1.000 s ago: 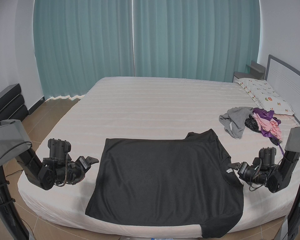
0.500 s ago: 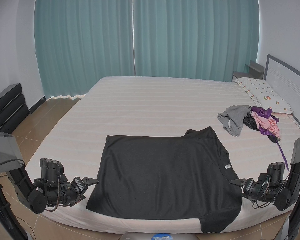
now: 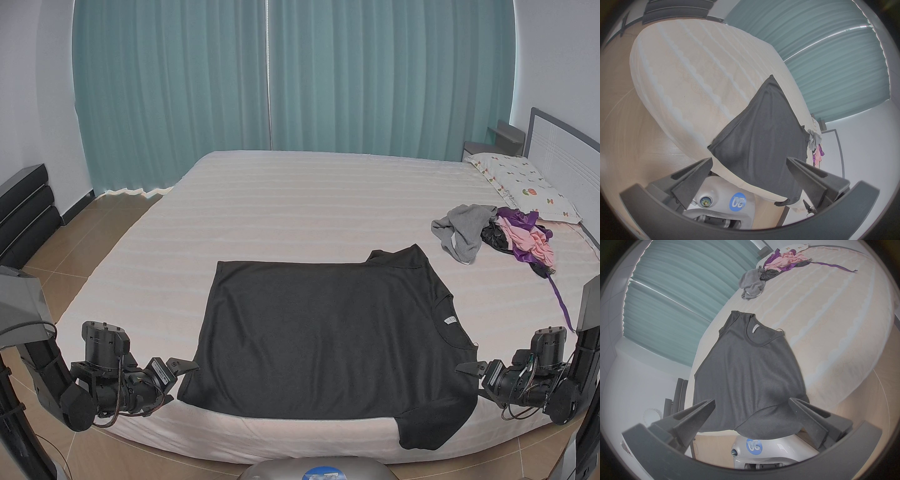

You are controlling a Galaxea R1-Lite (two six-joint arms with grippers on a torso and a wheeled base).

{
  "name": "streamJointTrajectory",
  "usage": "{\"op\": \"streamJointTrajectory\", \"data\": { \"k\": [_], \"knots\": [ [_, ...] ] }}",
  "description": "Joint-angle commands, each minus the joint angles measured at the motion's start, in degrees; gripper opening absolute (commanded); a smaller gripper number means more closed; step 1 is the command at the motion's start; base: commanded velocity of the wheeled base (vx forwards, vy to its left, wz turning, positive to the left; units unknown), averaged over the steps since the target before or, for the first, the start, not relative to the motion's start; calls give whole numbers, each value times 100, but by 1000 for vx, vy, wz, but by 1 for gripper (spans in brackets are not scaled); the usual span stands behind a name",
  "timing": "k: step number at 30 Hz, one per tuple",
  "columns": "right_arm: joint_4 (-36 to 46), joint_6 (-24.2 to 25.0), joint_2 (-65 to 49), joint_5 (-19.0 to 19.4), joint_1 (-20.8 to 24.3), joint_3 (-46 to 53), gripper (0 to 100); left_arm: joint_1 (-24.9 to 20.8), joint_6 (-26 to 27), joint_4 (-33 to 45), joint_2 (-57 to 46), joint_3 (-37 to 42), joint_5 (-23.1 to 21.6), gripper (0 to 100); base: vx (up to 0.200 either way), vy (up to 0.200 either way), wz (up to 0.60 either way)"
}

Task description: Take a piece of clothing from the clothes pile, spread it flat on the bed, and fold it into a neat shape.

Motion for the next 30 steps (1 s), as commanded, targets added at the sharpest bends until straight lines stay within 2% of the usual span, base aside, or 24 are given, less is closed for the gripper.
{"op": "streamJointTrajectory", "data": {
  "k": [1,9,15,17,18,21,25,30],
  "knots": [
    [-28,-2,100,-8,70,101,100,-13,-142,-6,22,-65,-8,100,0,-200,0],
    [-63,-10,153,-16,175,101,100,-57,-195,-15,13,-92,-17,100,0,-200,0],
    [-81,-2,206,-16,219,101,100,57,-186,-15,4,-136,-87,100,0,0,0],
    [-81,-2,215,-16,228,101,100,356,-90,-32,-22,-136,-228,100,0,0,0],
    [-81,-2,215,-16,228,101,100,356,-90,-32,-22,-136,-228,100,0,0,0],
    [-81,-2,215,-16,228,101,100,998,508,-15,22,-65,-755,100,0,0,0],
    [-81,-10,311,-16,228,101,100,1586,1220,47,57,-4,-1379,100,0,0,0],
    [-151,-10,417,-25,228,101,100,1657,1730,47,444,-4,-1423,100,0,0,0]
  ]
}}
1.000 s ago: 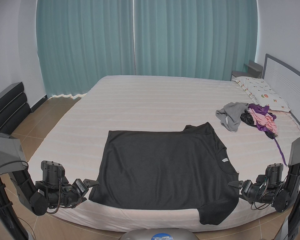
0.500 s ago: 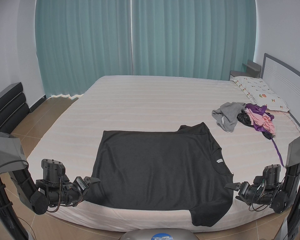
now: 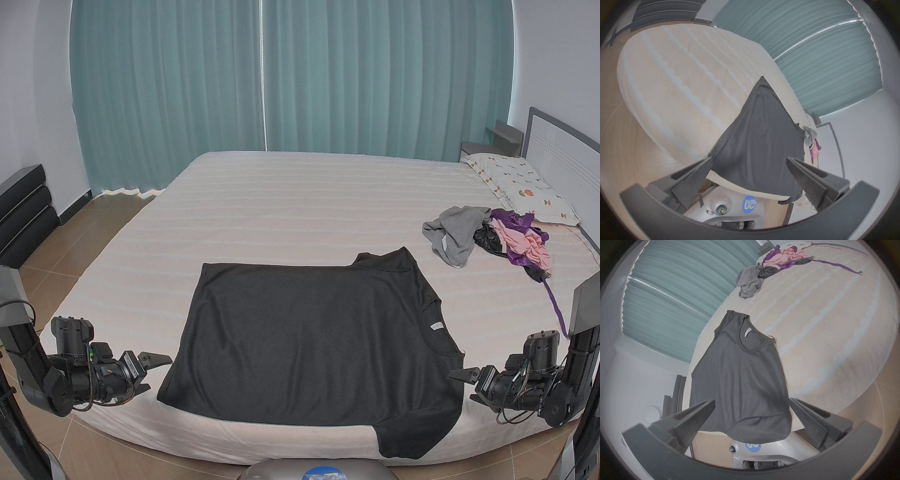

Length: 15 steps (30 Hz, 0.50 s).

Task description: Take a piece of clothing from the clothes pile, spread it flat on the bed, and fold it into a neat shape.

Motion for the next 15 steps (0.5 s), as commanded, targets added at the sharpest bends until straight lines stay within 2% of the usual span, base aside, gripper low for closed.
{"op": "streamJointTrajectory", "data": {
  "k": [1,10,15],
  "knots": [
    [-59,1,178,-1,4,101,100,202,386,6,484,42,8,100,0,0,0],
    [-59,-8,178,-10,4,101,100,0,474,-38,669,-89,149,100,0,0,0],
    [-68,1,170,-10,39,101,100,-334,483,-20,880,-265,667,100,0,0,0]
  ]
}}
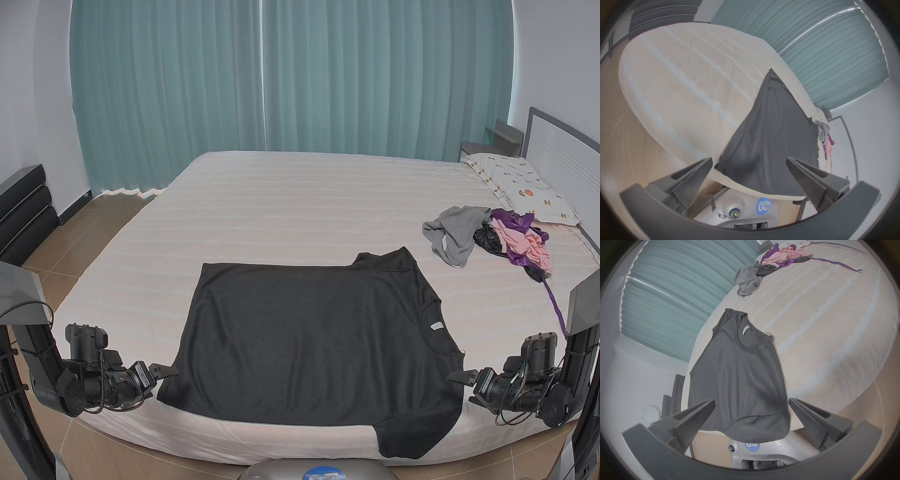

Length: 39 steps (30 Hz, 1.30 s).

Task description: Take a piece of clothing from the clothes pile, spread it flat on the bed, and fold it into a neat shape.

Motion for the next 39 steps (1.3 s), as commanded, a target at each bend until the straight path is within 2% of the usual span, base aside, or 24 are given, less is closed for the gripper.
{"op": "streamJointTrajectory", "data": {
  "k": [1,7,15,27,34,35,39],
  "knots": [
    [-3,4,15,1,20,101,100,-266,2,-11,291,-130,283,100,0,0,0],
    [-3,-4,24,1,20,101,100,-319,309,-19,397,-104,458,100,0,0,0],
    [-3,-4,6,1,20,101,100,-380,344,-19,441,-121,502,100,0,0,0],
    [-56,-4,15,-7,20,101,100,-600,441,-2,669,-341,951,100,0,0,0],
    [-153,13,32,-7,20,101,100,-670,441,-2,704,-367,977,100,0,0,0],
    [-153,13,41,-16,20,101,100,-670,441,-11,704,-367,986,0,0,0,0],
    [-153,13,32,-16,11,101,100,-661,415,-2,678,-359,986,0,0,0,0]
  ]
}}
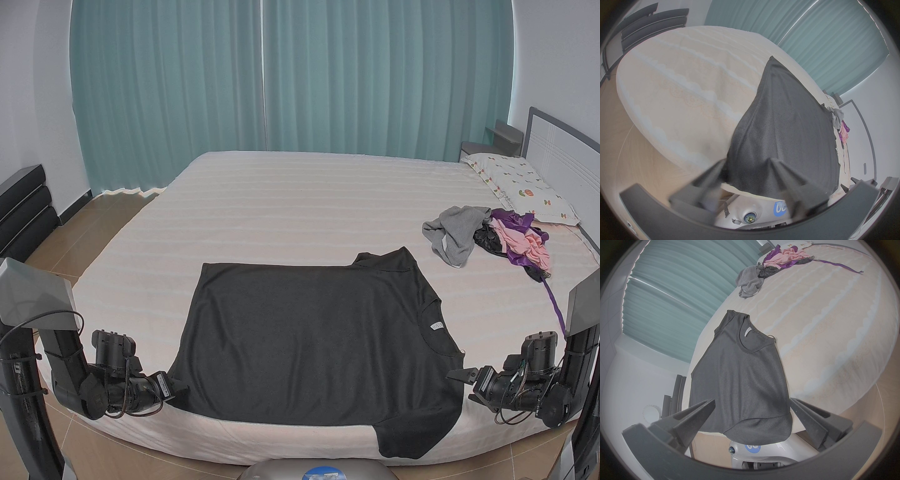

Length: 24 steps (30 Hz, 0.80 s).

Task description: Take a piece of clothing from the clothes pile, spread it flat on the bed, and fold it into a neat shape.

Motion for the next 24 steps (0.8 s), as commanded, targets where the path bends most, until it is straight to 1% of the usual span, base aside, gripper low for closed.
{"op": "streamJointTrajectory", "data": {
  "k": [1,15,19,24],
  "knots": [
    [-4,2,8,1,-5,101,100,32,-33,31,-10,2,-3,0,0,0,0],
    [-21,-7,17,1,-14,101,100,278,-51,-13,-168,178,59,0,0,0,0],
    [-294,-33,254,-8,4,92,100,260,-68,-13,-142,284,15,0,0,0,0],
    [-892,-51,948,-87,-31,84,100,269,-209,-22,-159,292,-29,0,0,0,0]
  ]
}}
